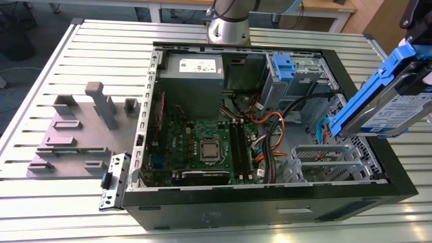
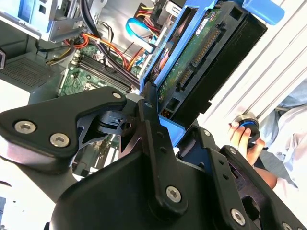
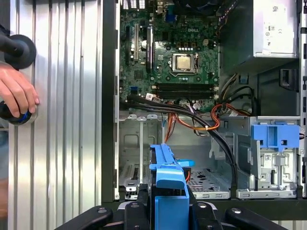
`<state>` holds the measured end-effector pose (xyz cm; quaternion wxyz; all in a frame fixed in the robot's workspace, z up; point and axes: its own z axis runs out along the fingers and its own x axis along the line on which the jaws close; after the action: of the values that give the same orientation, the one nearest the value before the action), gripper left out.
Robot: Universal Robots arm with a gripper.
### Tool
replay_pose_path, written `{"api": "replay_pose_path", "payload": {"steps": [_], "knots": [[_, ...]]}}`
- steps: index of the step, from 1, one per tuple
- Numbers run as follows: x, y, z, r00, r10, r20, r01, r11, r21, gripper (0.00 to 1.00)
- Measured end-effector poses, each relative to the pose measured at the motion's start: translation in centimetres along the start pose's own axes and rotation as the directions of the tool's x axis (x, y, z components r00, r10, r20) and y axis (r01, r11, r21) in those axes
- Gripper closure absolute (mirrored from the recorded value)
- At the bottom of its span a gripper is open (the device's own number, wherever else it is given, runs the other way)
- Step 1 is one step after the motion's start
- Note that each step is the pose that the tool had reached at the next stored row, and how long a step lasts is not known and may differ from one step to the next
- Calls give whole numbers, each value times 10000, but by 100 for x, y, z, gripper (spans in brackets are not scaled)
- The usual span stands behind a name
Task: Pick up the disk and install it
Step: 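Pick up the disk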
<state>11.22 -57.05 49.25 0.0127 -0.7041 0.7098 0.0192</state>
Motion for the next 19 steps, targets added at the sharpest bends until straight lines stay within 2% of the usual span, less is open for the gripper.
{"api": "replay_pose_path", "payload": {"steps": [11, 19], "knots": [[71, 78, 10, 10000, 1, 0, -1, 10000, 0, 63], [134, 107, 16, 10000, 1, 0, -1, 10000, 0, 63]]}}
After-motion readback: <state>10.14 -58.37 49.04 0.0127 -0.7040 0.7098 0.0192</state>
